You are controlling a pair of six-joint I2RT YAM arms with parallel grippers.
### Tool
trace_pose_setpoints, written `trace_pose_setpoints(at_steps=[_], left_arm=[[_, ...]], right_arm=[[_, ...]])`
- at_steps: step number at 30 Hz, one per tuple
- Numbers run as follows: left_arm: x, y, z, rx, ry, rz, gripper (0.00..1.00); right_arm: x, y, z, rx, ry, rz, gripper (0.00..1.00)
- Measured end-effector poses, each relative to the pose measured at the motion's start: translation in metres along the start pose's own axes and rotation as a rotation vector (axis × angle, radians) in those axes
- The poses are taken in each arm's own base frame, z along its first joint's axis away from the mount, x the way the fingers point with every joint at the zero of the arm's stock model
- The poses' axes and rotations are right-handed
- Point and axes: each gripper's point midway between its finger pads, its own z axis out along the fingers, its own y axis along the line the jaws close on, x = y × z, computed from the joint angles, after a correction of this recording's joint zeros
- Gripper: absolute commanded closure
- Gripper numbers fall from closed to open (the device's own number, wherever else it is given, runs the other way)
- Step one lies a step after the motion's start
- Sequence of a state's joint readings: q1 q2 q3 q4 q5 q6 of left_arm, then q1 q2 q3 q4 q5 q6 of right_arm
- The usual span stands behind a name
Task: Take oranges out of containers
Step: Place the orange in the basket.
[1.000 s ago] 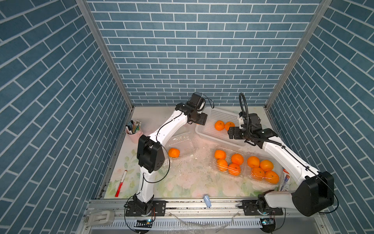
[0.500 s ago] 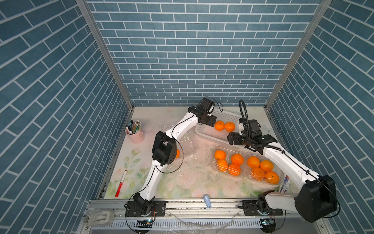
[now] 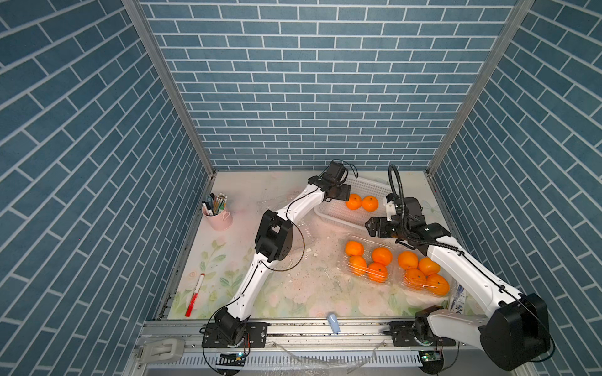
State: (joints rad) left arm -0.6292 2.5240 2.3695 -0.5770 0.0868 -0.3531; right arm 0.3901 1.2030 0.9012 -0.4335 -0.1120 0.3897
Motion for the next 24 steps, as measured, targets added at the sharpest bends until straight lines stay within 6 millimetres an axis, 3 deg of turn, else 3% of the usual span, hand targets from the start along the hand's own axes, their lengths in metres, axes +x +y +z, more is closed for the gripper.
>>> trace_pose_setpoints(at_steps=[15,21,22,24], left_arm=[[0.01,0.026,0.027,-0.103,-0.01,-0.127,0.19],[0.012,0.032,0.031,-0.12,-0.012,-0.172,0.08],[0.012,0.032,0.031,-0.122,-0.013,-0.178,0.01],[0.012,0.032,0.031,-0.124,-0.015,-0.182,0.01]], right_arm=[[0.006,0.008,-0.008,-0.052,0.007,0.005,0.06],[0.012,0.009,-0.016,-0.058,0.023,0.007,0.02],[0.013,0.009,-0.018,-0.058,0.026,0.007,0.02],[0.012,0.01,-0.021,-0.06,0.027,0.007,0.02]])
